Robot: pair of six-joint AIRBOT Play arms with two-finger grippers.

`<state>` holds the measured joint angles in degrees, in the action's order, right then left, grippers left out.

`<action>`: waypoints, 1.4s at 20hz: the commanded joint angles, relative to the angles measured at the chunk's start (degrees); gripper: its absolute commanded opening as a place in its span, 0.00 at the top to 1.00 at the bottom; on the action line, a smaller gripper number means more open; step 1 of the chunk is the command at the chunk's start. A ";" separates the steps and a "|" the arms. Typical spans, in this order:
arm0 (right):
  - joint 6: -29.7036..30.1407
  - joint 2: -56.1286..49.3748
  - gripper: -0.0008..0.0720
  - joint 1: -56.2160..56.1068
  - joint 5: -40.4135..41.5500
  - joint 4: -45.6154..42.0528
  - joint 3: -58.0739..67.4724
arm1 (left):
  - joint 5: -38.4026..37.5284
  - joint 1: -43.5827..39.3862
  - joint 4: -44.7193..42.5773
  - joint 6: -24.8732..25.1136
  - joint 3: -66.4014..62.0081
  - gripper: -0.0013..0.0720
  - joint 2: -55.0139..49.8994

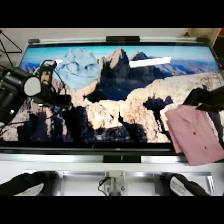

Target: Fold the shirts.

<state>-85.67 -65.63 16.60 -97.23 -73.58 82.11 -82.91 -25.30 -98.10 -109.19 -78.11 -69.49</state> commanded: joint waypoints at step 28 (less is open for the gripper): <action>-0.02 -0.04 0.05 -0.04 16.28 2.08 -0.04 | 23.82 11.04 0.02 -4.04 -5.53 0.15 -13.90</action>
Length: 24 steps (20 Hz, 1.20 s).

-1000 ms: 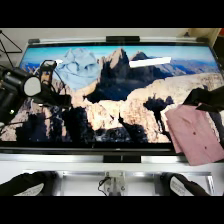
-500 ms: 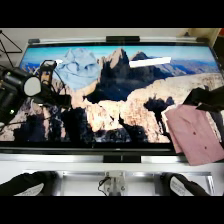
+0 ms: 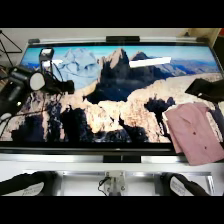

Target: Fold the shirts.

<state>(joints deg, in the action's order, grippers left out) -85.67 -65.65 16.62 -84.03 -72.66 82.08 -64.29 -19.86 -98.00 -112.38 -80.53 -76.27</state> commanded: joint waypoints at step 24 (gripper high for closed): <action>-1.31 -0.02 0.05 -0.07 7.93 2.10 0.00 | 27.82 12.39 28.98 9.79 -21.05 0.94 -30.60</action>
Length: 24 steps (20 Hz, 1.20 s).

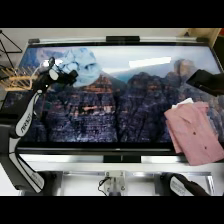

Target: Fold the shirts.

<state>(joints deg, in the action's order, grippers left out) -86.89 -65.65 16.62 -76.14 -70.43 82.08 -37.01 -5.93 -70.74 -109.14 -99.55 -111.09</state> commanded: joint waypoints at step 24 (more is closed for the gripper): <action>0.83 -1.20 0.04 -33.92 10.91 10.45 -32.35 | -45.94 -13.27 -23.78 17.81 7.04 0.94 55.23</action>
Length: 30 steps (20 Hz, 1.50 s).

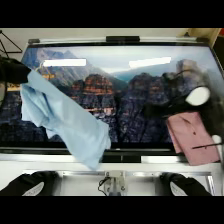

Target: Fold the shirts.

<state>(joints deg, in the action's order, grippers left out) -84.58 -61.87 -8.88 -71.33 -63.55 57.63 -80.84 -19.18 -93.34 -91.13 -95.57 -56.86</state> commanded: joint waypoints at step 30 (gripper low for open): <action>9.33 -25.03 0.92 -25.53 24.90 42.34 -6.45 | 0.70 0.00 -1.40 0.90 3.82 0.94 0.66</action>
<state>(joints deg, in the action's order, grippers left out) -79.96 -88.23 -36.03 -42.00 -20.99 50.33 -80.93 -19.18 -94.52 -91.07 -91.72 -56.16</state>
